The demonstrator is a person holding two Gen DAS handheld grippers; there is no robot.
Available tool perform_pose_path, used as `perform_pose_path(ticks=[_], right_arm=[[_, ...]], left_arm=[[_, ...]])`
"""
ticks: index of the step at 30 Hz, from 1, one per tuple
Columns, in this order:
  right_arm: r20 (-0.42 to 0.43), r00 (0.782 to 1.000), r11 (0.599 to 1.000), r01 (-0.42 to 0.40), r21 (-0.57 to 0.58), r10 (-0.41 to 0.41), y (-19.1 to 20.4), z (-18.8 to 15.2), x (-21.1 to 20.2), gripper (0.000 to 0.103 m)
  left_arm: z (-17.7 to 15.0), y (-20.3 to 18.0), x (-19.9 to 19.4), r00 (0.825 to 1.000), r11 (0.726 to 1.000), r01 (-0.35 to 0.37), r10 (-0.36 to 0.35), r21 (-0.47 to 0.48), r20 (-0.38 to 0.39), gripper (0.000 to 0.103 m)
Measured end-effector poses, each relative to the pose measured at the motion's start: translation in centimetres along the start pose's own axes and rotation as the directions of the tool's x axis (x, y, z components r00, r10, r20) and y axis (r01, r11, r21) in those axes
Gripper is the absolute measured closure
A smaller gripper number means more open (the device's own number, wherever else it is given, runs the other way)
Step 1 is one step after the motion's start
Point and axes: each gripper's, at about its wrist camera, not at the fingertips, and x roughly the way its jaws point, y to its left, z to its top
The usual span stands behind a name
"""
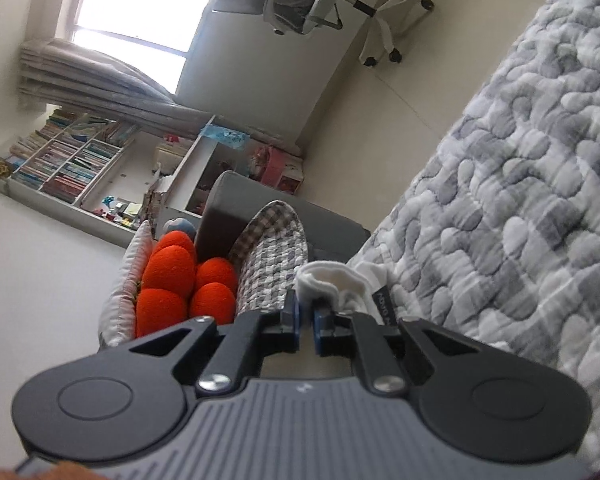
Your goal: Fold clothes
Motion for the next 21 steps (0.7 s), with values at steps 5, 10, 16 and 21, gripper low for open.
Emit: perform_pose_path(ticks=[5, 10, 16, 21], right_arm=[[0.04, 0.998, 0.999, -0.039, -0.014, 0.04, 0.7, 0.5, -1.3, 0.053], [0.092, 0.996, 0.994, 0.025, -0.102, -0.016, 1.6, 0.9, -1.9, 0.053], [0.111, 0.986, 0.95, 0.15, -0.273, -0.124, 2.6, 0.1, -0.2, 0.053], [0.13, 0.976, 0.894, 0.214, -0.395, -0.176, 3.4, -0.9, 1.8, 0.06]], left_arm=[[0.5, -0.7, -0.8, 0.999, 0.999, 0.021, -0.022, 0.044, 0.026, 0.055], [0.7, -1.8, -1.0, 0.996, 0.987, -0.061, 0.049, 0.148, 0.079, 0.055], [0.3, -2.6, 0.3, 0.976, 0.932, -0.203, 0.17, 0.3, 0.134, 0.056], [-0.1, -2.7, 1.1, 0.966, 0.899, -0.248, 0.202, 0.36, 0.161, 0.076]])
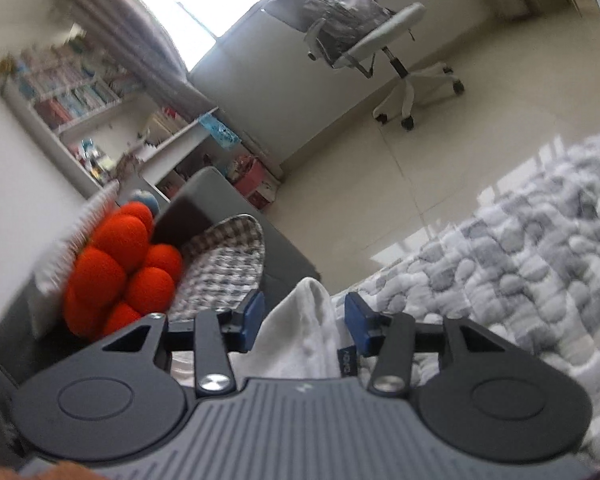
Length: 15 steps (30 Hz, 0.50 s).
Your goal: Fold clothes
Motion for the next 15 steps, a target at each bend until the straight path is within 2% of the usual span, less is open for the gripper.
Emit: perform_pose_path(ticks=[1, 2, 4, 7, 10, 15], right_arm=[[0.003, 1.0, 1.0, 0.014, -0.027, -0.014, 0.2, -0.1, 0.2, 0.067], [0.007, 1.0, 0.998, 0.03, -0.054, -0.029, 0.4, -0.3, 0.4, 0.079], [0.026, 0.998, 0.992, 0.063, -0.109, -0.06, 0.9, -0.8, 0.6, 0.089], [0.101, 0.993, 0.98, 0.086, -0.179, -0.069, 1.7, -1.5, -0.2, 0.093], [0.167, 0.984, 0.973, 0.103, -0.207, -0.069, 2.4, -1.5, -0.5, 0.093], [0.19, 0.975, 0.957, 0.159, -0.244, -0.114, 3.0, -1.0, 1.3, 0.093]], left_arm=[[-0.1, -0.1, 0.1, 1.0, 1.0, -0.009, 0.009, 0.01, 0.007, 0.086], [-0.2, -0.3, 0.1, 1.0, 1.0, -0.021, 0.021, 0.022, 0.013, 0.093], [-0.4, -1.0, -0.1, 0.998, 0.997, -0.043, 0.041, 0.06, 0.038, 0.096], [-0.5, -2.2, -1.3, 0.992, 0.991, -0.059, 0.045, 0.117, 0.117, 0.097], [0.0, -2.8, -2.2, 0.982, 0.99, -0.058, 0.033, 0.125, 0.188, 0.097], [0.5, -3.4, -0.8, 0.979, 0.982, -0.108, 0.078, 0.153, 0.189, 0.096]])
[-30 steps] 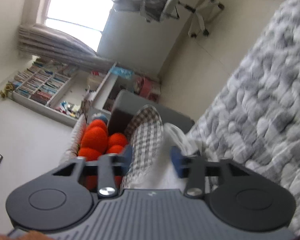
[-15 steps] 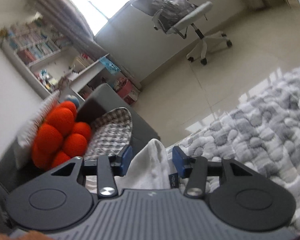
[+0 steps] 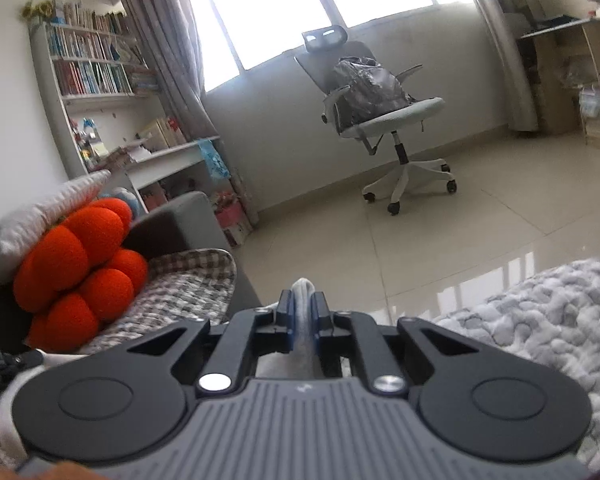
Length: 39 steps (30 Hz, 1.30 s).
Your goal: Fold clothes
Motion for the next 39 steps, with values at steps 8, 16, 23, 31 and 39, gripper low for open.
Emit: perform_pose_path(ticks=[8, 16, 23, 31, 39], right_arm=[[-0.097, 0.99, 0.995, 0.097, -0.029, -0.099, -0.5, -1.5, 3.2, 0.093], [-0.141, 0.983, 0.993, 0.117, -0.021, -0.118, -0.4, -1.8, 3.5, 0.092], [-0.073, 0.996, 0.998, 0.062, 0.022, -0.06, 0.3, -0.8, 0.8, 0.073], [-0.056, 0.998, 0.993, -0.018, -0.118, 0.012, 5.3, -1.3, -0.9, 0.057], [-0.209, 0.978, 0.975, -0.067, -0.212, 0.022, 7.9, -4.7, 0.6, 0.057]], left_arm=[[-1.5, 0.1, 3.8, 0.993, 0.995, -0.078, 0.084, 0.065, -0.086, 0.096], [-1.9, -0.1, 3.9, 0.988, 0.992, -0.098, 0.106, 0.08, -0.11, 0.09], [-1.2, -1.8, 0.0, 0.995, 0.99, -0.09, 0.093, 0.112, -0.021, 0.071], [-2.6, -6.4, -3.1, 0.999, 0.979, 0.039, -0.044, 0.199, 0.024, 0.065], [-6.9, -8.3, -1.2, 0.988, 0.936, 0.12, -0.079, 0.331, -0.135, 0.065]])
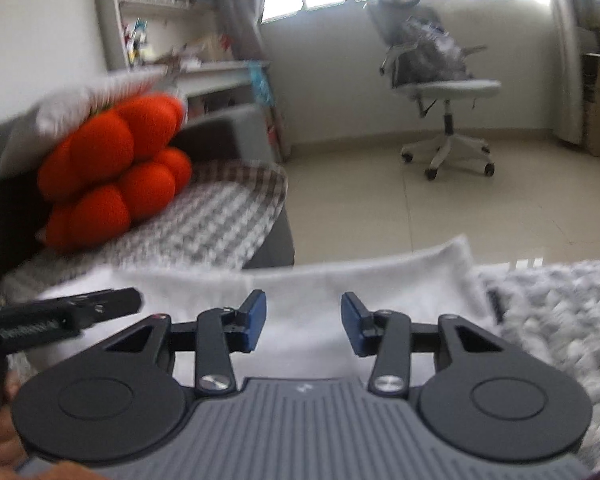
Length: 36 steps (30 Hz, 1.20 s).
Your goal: Fold clothes
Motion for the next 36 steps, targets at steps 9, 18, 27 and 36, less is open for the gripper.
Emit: perform_pose_path(ticks=[9, 18, 27, 36], right_arm=[[-0.017, 1.0, 0.999, -0.022, 0.025, 0.022, -3.2, -0.7, -1.0, 0.077], [-0.008, 0.998, 0.996, -0.059, 0.069, 0.06, -2.8, -0.3, -3.4, 0.064], [-0.051, 0.997, 0.998, -0.055, -0.022, 0.054, 0.5, -1.4, -3.0, 0.064], [-0.035, 0.998, 0.998, -0.043, 0.056, 0.045, -2.6, -1.7, -5.3, 0.064]], left_arm=[[-0.9, 4.1, -2.2, 0.998, 0.998, -0.061, 0.061, 0.01, 0.007, 0.091], [-0.1, 4.9, -5.3, 0.998, 0.996, -0.042, 0.044, -0.078, 0.032, 0.082], [-1.3, 2.9, -4.2, 1.0, 0.998, -0.019, 0.019, -0.061, -0.001, 0.08], [-1.2, 4.0, -6.7, 1.0, 0.991, -0.023, 0.024, -0.131, 0.004, 0.083]])
